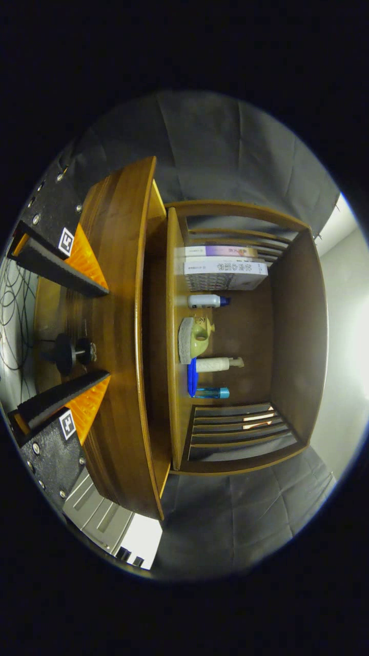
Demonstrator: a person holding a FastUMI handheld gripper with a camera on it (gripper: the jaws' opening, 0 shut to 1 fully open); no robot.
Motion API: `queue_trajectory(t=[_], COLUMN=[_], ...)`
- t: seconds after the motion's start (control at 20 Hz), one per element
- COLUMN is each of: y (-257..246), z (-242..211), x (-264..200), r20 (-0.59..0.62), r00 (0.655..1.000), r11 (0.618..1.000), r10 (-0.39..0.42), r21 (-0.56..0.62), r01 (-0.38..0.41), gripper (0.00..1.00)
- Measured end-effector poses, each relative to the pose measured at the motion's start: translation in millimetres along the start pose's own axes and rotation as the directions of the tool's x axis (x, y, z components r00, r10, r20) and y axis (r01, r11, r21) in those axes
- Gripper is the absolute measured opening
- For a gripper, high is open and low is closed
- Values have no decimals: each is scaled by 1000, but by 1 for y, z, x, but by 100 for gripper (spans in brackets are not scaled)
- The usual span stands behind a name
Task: Pull open the drawer, take out the items inside it, and place them on the countertop above the cabinet.
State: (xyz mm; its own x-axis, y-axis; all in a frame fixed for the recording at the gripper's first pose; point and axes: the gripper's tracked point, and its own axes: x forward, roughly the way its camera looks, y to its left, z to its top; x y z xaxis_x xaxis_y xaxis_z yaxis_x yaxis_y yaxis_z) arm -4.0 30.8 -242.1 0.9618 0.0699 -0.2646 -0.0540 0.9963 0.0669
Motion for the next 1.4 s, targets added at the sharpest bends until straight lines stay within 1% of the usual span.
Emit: queue_trajectory(t=[0.65,0.9,1.0,1.05,1.1,1.2,1.4], y=[1,0,-1,-1,-1,-7,-27], z=[15,17,17,18,27,61,160], x=[88,109,106,105,100,84,37], r20=[24,21,27,17,26,90,226], r00=[1000,1000,1000,1000,999,995,974], r11=[1000,1000,999,999,998,998,999], r10=[-3,2,3,16,33,42,10], r21=[-6,-10,-32,-46,-52,-43,-41], r01=[3,-2,-3,-15,-31,-38,-1], gripper=[93,93,93,93,93,93,93])
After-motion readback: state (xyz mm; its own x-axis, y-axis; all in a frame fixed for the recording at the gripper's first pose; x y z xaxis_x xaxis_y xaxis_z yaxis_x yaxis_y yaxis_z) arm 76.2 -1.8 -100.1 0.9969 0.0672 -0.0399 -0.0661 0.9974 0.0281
